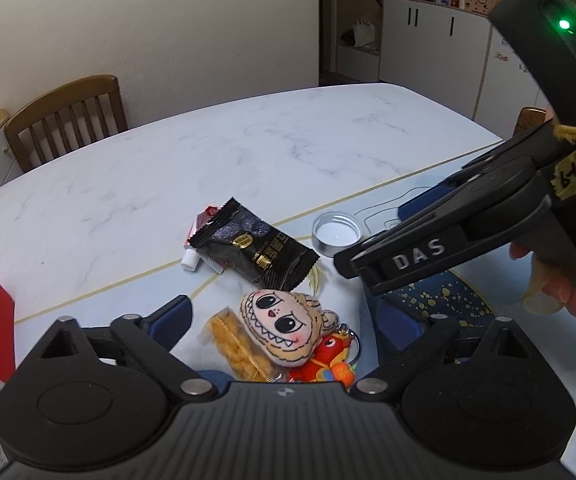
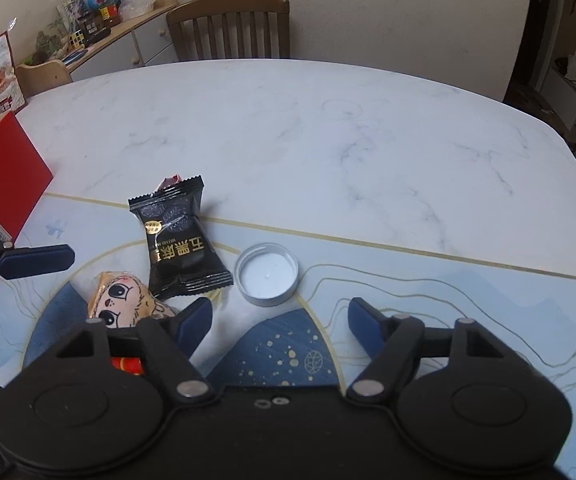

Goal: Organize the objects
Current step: 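Move both open tools back over the remaining items on the table, then grasp the cartoon-face keychain with the left tool while the right tool grasps the white jar lid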

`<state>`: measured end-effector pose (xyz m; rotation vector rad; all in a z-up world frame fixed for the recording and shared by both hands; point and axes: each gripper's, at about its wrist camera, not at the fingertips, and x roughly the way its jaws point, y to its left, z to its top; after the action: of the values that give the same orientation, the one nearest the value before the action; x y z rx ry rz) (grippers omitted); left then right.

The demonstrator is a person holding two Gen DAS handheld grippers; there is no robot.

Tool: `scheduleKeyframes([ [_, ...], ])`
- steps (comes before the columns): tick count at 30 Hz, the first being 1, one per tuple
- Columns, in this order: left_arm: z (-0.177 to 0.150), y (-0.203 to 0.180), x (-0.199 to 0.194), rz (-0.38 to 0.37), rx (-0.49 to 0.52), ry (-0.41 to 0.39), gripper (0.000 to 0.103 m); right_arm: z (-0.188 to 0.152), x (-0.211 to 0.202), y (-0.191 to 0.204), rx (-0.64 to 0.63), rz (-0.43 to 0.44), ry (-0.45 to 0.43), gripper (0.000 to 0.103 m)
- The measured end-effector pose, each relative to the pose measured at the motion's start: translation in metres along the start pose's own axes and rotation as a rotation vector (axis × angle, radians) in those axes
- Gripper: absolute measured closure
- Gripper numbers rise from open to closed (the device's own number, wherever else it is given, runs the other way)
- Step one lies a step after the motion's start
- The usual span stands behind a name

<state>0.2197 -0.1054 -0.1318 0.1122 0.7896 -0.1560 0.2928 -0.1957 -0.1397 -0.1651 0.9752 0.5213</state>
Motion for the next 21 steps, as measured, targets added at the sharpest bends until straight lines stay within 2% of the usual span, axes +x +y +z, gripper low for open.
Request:
scheduleKeyframes([
  [5, 0.001, -0.004, 0.003, -0.009, 0.023, -0.001, 0.009, 0.003, 0.006, 0.002, -0.013, 0.008, 0.004, 0.038],
  [7, 0.001, -0.005, 0.005, -0.010, 0.032, 0.003, 0.018, 0.004, 0.008, 0.002, -0.013, 0.013, 0.007, 0.042],
  [8, 0.002, -0.006, 0.006, -0.012, 0.035, 0.012, 0.029, 0.004, 0.009, 0.002, -0.013, 0.015, 0.009, 0.045],
  [9, 0.002, -0.006, 0.009, -0.010, 0.036, 0.023, 0.033, 0.005, 0.010, 0.002, -0.016, 0.011, 0.007, 0.045],
  [12, 0.002, -0.005, 0.011, -0.010, 0.029, 0.032, 0.034, 0.007, 0.012, 0.004, -0.028, 0.009, 0.001, 0.049],
  [15, 0.003, -0.003, 0.012, -0.008, 0.023, 0.046, 0.047, 0.008, 0.013, 0.006, -0.033, 0.014, -0.003, 0.055],
  [19, 0.004, -0.003, 0.012, -0.009, 0.023, 0.049, 0.049, 0.007, 0.012, 0.008, -0.038, 0.007, -0.009, 0.066],
  [21, 0.005, -0.003, 0.011, -0.007, 0.024, 0.050, 0.052, 0.007, 0.011, 0.008, -0.039, 0.007, -0.013, 0.066],
])
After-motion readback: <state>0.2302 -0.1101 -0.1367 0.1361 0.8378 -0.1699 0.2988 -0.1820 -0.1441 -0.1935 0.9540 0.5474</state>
